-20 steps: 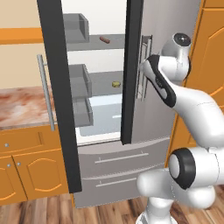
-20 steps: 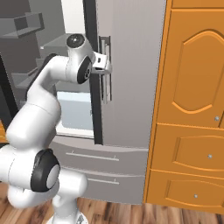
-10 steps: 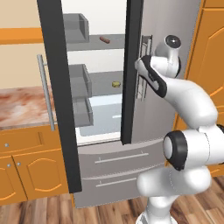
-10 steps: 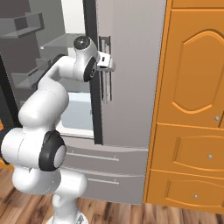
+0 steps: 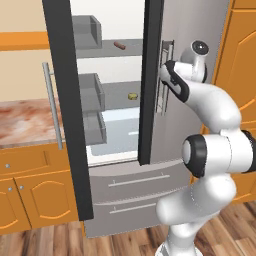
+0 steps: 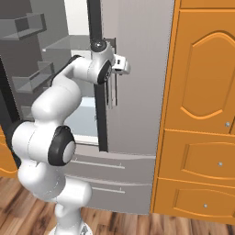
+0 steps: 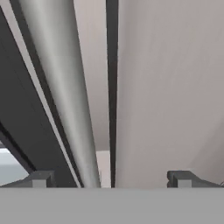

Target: Retrieve the sausage and cheese from the fridge and place them on the cutting board on the counter.

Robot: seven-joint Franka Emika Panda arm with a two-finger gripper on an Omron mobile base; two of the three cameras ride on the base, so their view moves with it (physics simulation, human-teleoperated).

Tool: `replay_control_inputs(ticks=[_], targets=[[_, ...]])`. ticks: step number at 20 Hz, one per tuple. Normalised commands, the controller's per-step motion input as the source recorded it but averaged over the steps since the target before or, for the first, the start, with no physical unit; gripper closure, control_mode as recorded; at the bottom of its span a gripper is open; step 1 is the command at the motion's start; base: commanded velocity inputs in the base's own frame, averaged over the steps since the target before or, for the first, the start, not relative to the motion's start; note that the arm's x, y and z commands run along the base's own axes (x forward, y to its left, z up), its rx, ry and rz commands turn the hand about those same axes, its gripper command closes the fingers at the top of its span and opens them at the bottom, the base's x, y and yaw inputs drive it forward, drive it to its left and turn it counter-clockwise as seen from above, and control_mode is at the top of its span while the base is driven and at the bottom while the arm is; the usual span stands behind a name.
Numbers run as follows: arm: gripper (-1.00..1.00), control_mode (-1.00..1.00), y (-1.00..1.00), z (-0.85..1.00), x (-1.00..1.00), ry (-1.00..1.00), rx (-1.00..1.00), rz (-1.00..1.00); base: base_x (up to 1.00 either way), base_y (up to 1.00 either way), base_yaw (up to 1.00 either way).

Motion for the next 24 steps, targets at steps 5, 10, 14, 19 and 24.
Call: replay_control_inputs(ticks=[5, 10, 14, 19, 24], targets=[[-1.0, -1.0, -0.03, -0.14, 0.33, -0.03, 0.0, 0.0, 0.0, 0.0, 0.0], [-1.0, -1.0, 0.0, 0.0, 0.0, 0.0, 0.0, 0.0, 0.0, 0.0, 0.0], [-1.0, -1.0, 0.0, 0.0, 0.0, -0.01, 0.0, 0.0, 0.0, 0.0, 0.0], [-1.0, -1.0, 0.0, 0.0, 0.0, -0.02, 0.0, 0.0, 0.0, 0.0, 0.0], [-1.0, -1.0, 0.0, 0.0, -0.02, -0.03, 0.0, 0.0, 0.0, 0.0, 0.0]])
